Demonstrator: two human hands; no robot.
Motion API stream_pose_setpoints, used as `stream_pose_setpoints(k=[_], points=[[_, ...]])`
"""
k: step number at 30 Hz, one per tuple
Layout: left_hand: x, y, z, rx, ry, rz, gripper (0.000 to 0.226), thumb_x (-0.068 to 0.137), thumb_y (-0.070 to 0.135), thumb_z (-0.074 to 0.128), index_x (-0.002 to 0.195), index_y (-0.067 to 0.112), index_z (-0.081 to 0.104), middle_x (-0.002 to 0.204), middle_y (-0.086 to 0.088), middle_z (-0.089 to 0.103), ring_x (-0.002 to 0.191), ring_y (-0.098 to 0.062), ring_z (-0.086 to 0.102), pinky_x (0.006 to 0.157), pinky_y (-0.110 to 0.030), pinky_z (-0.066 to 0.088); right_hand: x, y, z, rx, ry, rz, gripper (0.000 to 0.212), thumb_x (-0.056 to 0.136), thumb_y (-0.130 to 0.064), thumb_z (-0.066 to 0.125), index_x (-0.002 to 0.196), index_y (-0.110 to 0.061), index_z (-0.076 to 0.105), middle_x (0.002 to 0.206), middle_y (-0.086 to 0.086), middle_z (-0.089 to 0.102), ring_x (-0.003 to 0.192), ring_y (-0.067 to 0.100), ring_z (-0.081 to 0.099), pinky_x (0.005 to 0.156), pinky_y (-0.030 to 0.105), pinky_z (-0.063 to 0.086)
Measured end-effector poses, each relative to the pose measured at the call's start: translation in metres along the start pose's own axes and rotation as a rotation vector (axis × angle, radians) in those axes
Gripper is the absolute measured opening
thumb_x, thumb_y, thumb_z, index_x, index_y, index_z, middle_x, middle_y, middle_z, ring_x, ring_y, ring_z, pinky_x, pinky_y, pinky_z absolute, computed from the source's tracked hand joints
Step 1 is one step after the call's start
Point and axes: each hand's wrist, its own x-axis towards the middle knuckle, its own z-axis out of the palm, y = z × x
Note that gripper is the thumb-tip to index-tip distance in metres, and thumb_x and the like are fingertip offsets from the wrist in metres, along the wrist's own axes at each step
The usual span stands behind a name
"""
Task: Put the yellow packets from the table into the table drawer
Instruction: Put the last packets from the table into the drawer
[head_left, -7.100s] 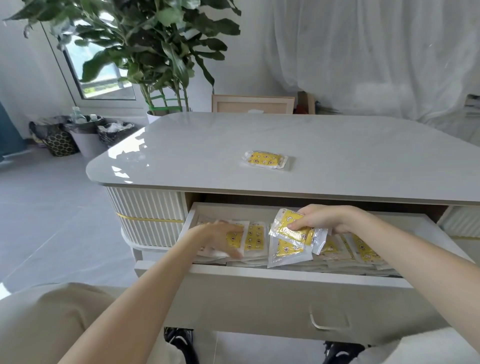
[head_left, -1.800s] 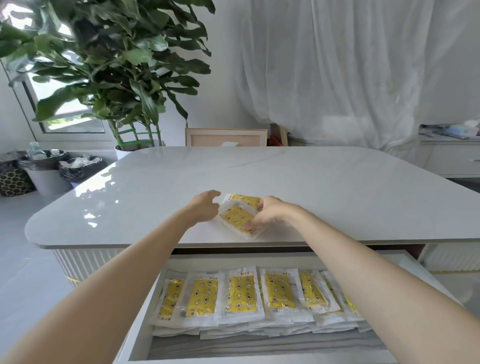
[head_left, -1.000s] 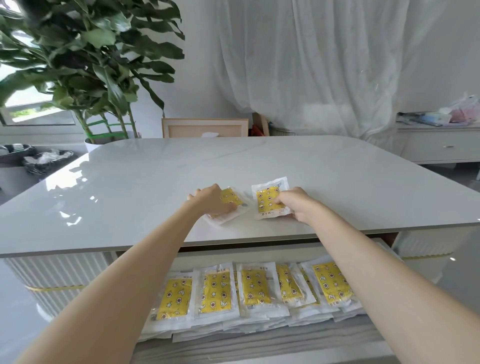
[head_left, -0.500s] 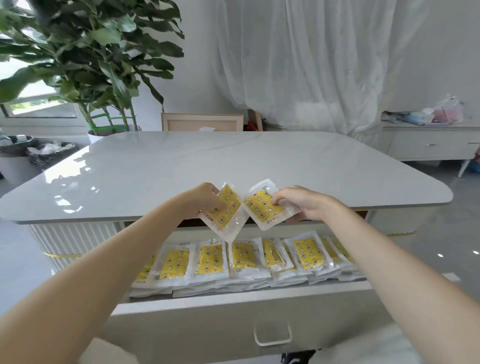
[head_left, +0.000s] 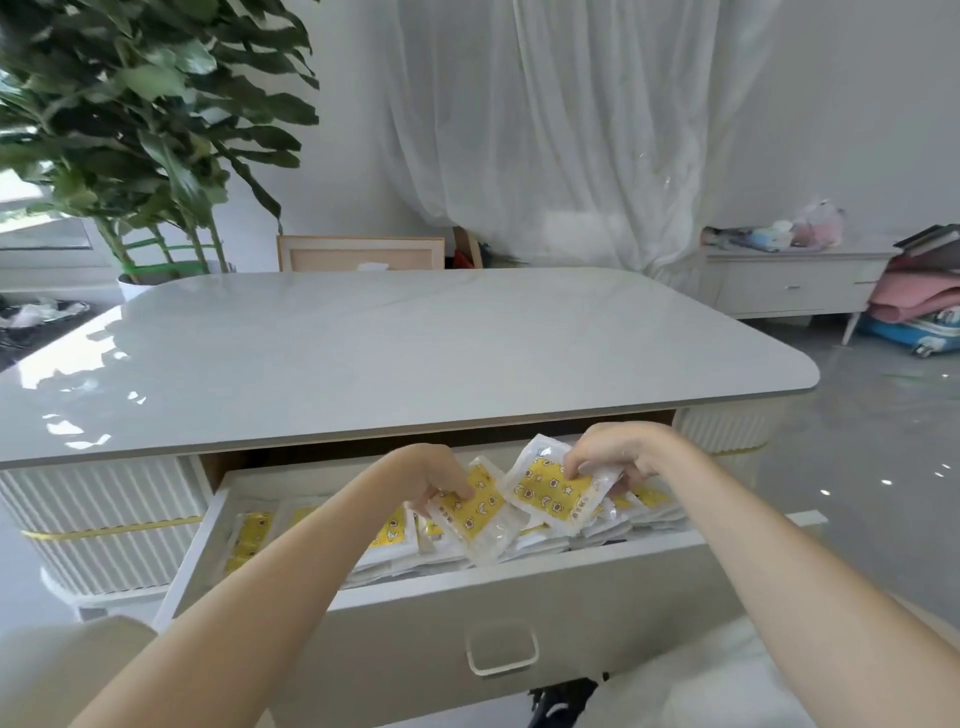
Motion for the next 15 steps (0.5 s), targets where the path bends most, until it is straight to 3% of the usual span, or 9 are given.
stream_pose_setpoints(k=[3,7,9,11,13,15], points=[[0.014,0.007,0.012,-0.174,0.032,-0.002,0.029,0.092,-0.002,0.052,0.121,-0.001,0.049,0.124,-0.018,0.061,0.111,-0.033,0.062,0.095,-0.045,0.05,0.016,0.02,-0.007,0.063,0.132,0.07,0.015,0.086,-0.008,0.06,0.101,-0.008,0.059,0.093,0.011,0.067,0.081,0.024,0.067,0.073,0.031,0.056],[0.034,0.015,0.027,-0.414,-0.038,-0.056,0.016,0.095,-0.004,0.046,0.109,-0.002,0.052,0.112,-0.015,0.06,0.107,-0.03,0.058,0.102,-0.041,0.044,0.033,0.044,-0.015,0.1,0.318,0.124,0.009,0.087,-0.005,0.056,0.096,-0.008,0.052,0.098,0.015,0.066,0.085,0.026,0.067,0.069,0.034,0.056],[0.045,0.017,0.036,-0.49,-0.032,-0.069,0.015,0.094,-0.007,0.045,0.105,0.0,0.053,0.11,-0.014,0.058,0.1,-0.028,0.059,0.094,-0.035,0.048,0.04,0.054,-0.017,0.127,0.372,0.138,0.009,0.088,-0.003,0.053,0.095,-0.007,0.049,0.109,0.018,0.064,0.095,0.031,0.066,0.079,0.039,0.055],[0.051,0.02,0.043,-0.55,-0.002,-0.053,0.012,0.093,-0.01,0.044,0.089,0.0,0.051,0.095,-0.014,0.058,0.083,-0.027,0.059,0.08,-0.035,0.051,0.045,0.061,-0.018,0.158,0.405,0.141,0.019,0.089,-0.002,0.049,0.108,-0.007,0.047,0.107,0.018,0.058,0.092,0.031,0.062,0.08,0.039,0.055],[0.062,0.024,0.051,-0.52,0.061,-0.034,0.015,0.091,-0.011,0.046,0.083,0.0,0.05,0.089,-0.015,0.055,0.08,-0.027,0.057,0.083,-0.036,0.05,0.048,0.067,-0.02,0.185,0.436,0.151,0.028,0.091,-0.002,0.046,0.119,-0.007,0.044,0.103,0.016,0.051,0.078,0.029,0.058,0.065,0.035,0.054],[0.067,0.027,0.06,-0.407,0.13,-0.033,0.016,0.089,-0.009,0.048,0.102,0.001,0.051,0.095,-0.015,0.051,0.089,-0.027,0.054,0.084,-0.032,0.047,0.052,0.074,-0.022,0.17,0.472,0.176,0.03,0.092,-0.004,0.047,0.122,-0.006,0.044,0.103,0.014,0.05,0.064,0.025,0.055,0.046,0.029,0.044]])
